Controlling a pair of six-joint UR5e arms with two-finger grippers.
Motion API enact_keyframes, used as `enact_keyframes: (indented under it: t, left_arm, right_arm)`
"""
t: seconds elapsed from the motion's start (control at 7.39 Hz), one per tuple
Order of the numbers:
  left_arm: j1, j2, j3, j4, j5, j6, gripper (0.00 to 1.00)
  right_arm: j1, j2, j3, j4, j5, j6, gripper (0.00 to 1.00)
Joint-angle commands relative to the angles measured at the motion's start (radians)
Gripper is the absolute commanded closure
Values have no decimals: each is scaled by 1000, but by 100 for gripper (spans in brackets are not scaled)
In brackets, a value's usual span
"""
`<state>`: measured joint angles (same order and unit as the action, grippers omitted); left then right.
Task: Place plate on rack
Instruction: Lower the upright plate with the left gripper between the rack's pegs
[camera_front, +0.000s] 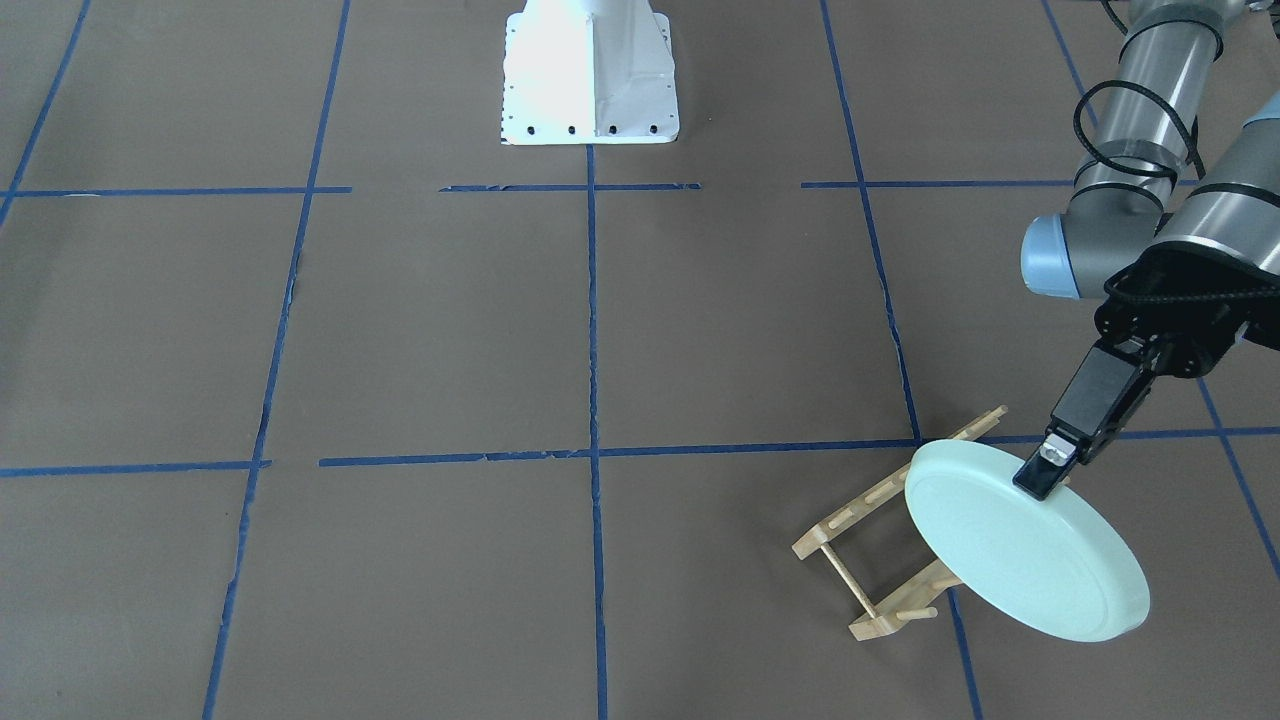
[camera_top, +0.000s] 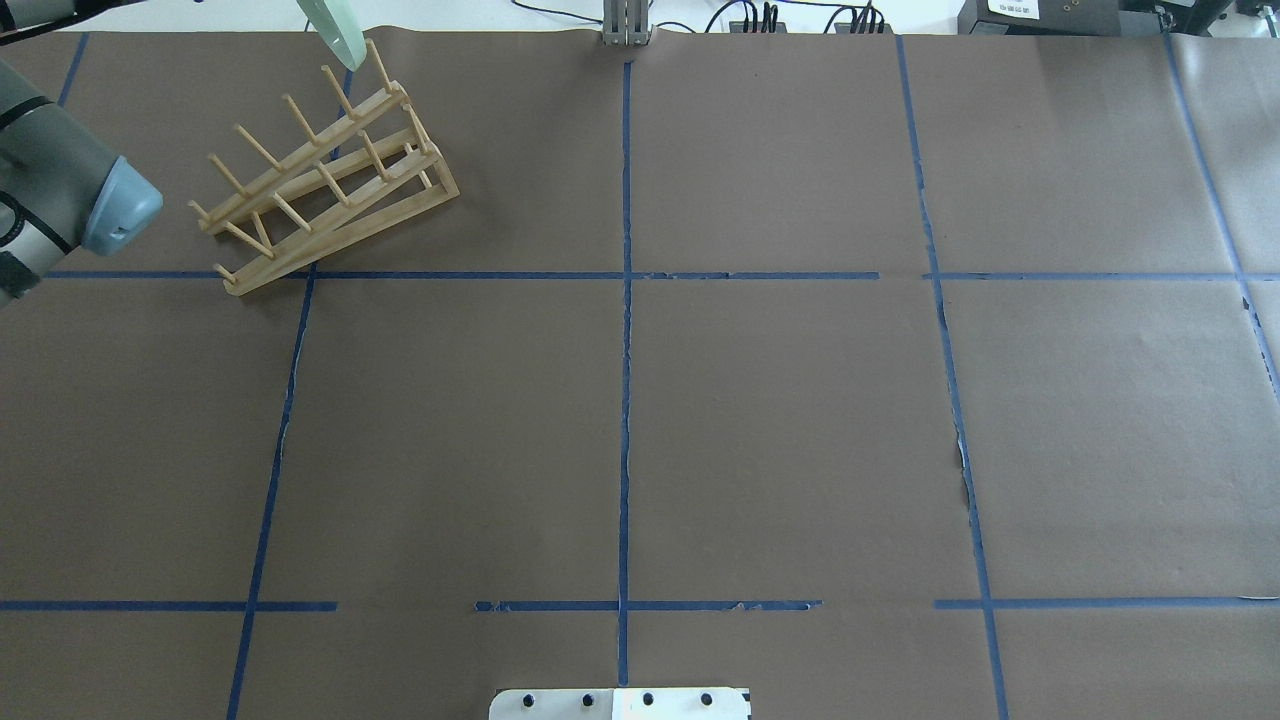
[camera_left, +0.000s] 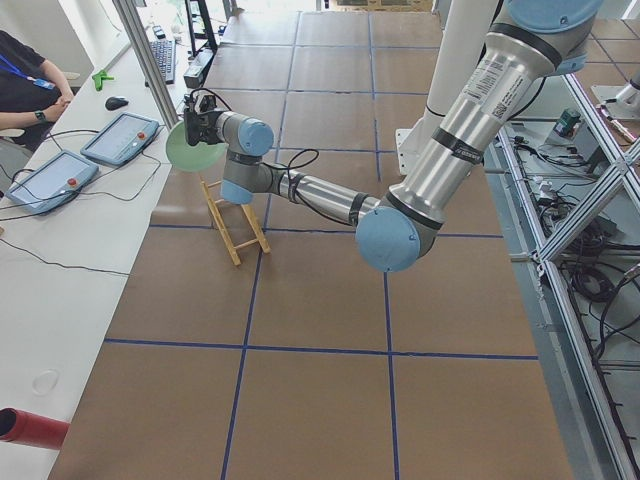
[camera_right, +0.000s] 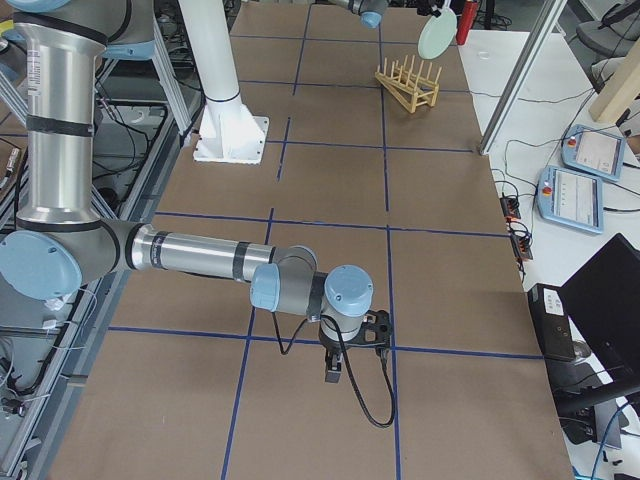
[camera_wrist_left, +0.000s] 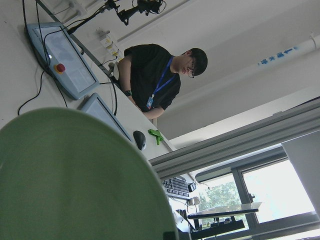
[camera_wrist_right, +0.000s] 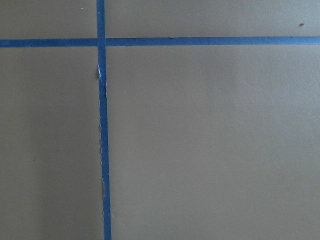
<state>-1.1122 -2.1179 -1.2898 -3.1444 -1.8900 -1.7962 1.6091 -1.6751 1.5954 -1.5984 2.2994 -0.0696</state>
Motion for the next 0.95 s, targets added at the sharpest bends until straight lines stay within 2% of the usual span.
enact_keyframes:
  t: [0.0, 0.81]
  left_arm:
    - [21, -2, 7, -2, 3, 3, 100]
    - [72, 4, 47, -38, 29, 8, 100]
  right_arm:
    - [0, 0, 0, 0, 0, -1, 0]
    - [0, 0, 0, 0, 0, -1, 0]
